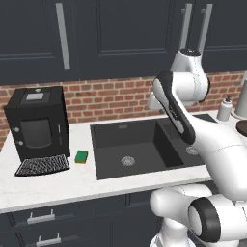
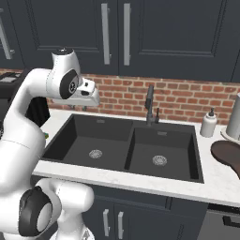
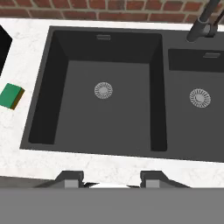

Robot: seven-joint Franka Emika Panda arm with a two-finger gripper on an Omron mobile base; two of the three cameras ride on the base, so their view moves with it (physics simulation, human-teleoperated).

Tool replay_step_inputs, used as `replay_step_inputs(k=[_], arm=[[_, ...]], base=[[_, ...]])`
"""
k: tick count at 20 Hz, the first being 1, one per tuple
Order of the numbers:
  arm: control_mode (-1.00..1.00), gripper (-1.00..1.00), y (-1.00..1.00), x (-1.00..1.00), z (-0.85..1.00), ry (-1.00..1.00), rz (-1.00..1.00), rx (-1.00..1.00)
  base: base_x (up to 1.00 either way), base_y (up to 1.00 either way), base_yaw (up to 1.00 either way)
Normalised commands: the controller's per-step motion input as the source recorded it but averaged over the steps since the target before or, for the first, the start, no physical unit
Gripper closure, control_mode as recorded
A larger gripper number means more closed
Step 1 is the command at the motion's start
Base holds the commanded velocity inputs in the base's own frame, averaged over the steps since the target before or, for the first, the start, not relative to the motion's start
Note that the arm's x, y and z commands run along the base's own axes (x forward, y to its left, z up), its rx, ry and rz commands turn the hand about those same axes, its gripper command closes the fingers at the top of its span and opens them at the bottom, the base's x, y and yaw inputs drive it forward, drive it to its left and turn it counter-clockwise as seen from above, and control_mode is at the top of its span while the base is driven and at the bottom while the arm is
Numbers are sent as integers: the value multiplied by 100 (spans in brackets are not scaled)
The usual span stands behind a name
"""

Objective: Pick the pan and sponge and place them into the sink. Then turn on the water.

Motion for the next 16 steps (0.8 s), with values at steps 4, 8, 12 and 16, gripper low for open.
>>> replay_step_inputs(k=[4,8,12,16], arm=[[-100,-100,35,3,-16,0,-1,-4],[-100,-100,100,-1,-23,0,0,-5],[-100,-100,100,-13,-46,0,0,-14],[-100,-100,100,-2,-65,0,0,-6]], base=[[0,0,0],[0,0,0],[0,0,0],[0,0,0]])
